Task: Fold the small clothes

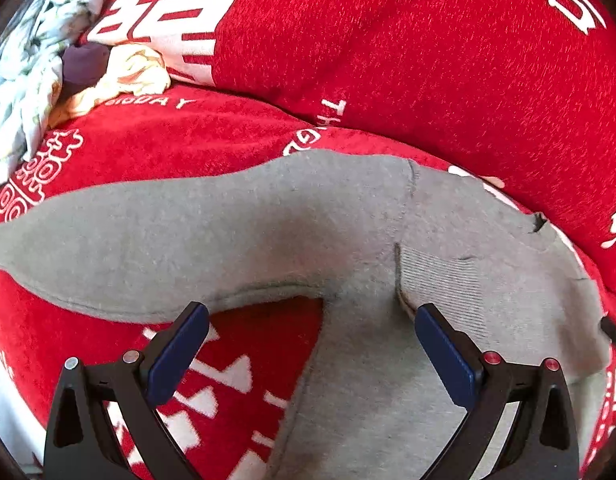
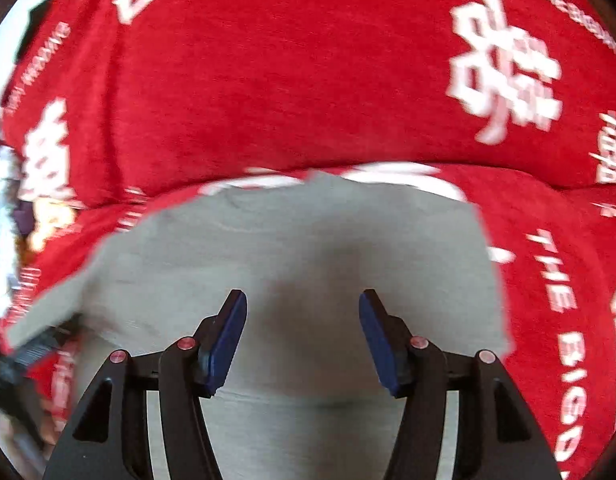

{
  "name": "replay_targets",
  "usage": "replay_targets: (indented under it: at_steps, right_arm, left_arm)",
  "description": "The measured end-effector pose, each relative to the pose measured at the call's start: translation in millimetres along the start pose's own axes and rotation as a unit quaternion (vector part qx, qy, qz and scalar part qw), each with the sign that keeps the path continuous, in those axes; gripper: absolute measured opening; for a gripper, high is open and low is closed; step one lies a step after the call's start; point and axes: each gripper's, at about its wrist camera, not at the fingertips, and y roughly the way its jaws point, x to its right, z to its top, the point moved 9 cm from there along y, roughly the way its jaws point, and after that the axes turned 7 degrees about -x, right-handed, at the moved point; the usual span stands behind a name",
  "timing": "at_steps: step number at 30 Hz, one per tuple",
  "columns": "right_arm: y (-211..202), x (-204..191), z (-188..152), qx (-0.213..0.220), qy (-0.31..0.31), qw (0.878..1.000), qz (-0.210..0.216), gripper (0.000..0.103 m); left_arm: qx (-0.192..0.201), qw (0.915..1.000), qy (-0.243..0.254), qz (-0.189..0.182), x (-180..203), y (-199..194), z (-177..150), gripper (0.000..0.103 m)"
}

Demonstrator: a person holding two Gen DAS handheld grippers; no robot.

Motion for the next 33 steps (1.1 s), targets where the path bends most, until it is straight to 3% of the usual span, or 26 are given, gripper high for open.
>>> replay_targets:
  at_steps: [2,4,6,9,12,14,16,18,22,26,31,33]
  right_arm:
    - [14,24,-5,-0.017,-0.001,0.999,-0.043,0.062]
    - [25,35,-6,-0.032,-0.002,0.998,-0.052,0.062]
    - [37,45,-4,-0.041,0.004,0.998,-0.044,0.062]
    - [50,48,13,-0.033,-0.003,0.998,-0.049,0.070]
    - [54,58,25,-0.046,0.013,0.997,-0.058,0.073]
    - [42,58,27,-0.036,0.036,0.998,-0.028,0.074]
    - [29,52,21,-0.020,0.032,0.999,-0.004,0.074]
    - [29,48,9,-0.032,0.020,0.999,0.000,0.074]
    - [25,47,-16,-0.024,-0.015,1.000,-0.008,0.073]
    - [7,47,-29,-0.014,-0.032,0.999,-0.022,0.074]
    - [-5,20,-31,-0.005,-0.057,0.998,-0.015,0.074]
    - [7,16,-40,-0.028,-0.068,0.997,-0.026,0.074]
  left_arm:
    - [0.007,0.9999,0.007,-0.007,9,-7,-2,0.103]
    - [0.003,0.9987,0.033,-0.039,36,-13,-7,0.103]
    - [0.000,0.9959,0.061,-0.067,65,-19,-15,0.103]
    - [-0.017,0.9884,0.118,-0.094,117,-14,-28,0.103]
    - [-0.052,0.9816,0.157,-0.095,152,1,-34,0.103]
    - [-0.065,0.9800,0.166,-0.089,162,12,-34,0.103]
    - [-0.077,0.9796,0.170,-0.075,167,26,-35,0.103]
    - [-0.092,0.9809,0.164,-0.050,160,40,-38,0.103]
    - [-0.067,0.9774,0.200,-0.008,151,39,-50,0.103]
    - [-0.063,0.9795,0.191,0.000,134,28,-54,0.103]
    - [-0.065,0.9818,0.177,-0.027,146,21,-58,0.103]
    - [-0.073,0.9784,0.193,0.003,149,32,-64,0.103]
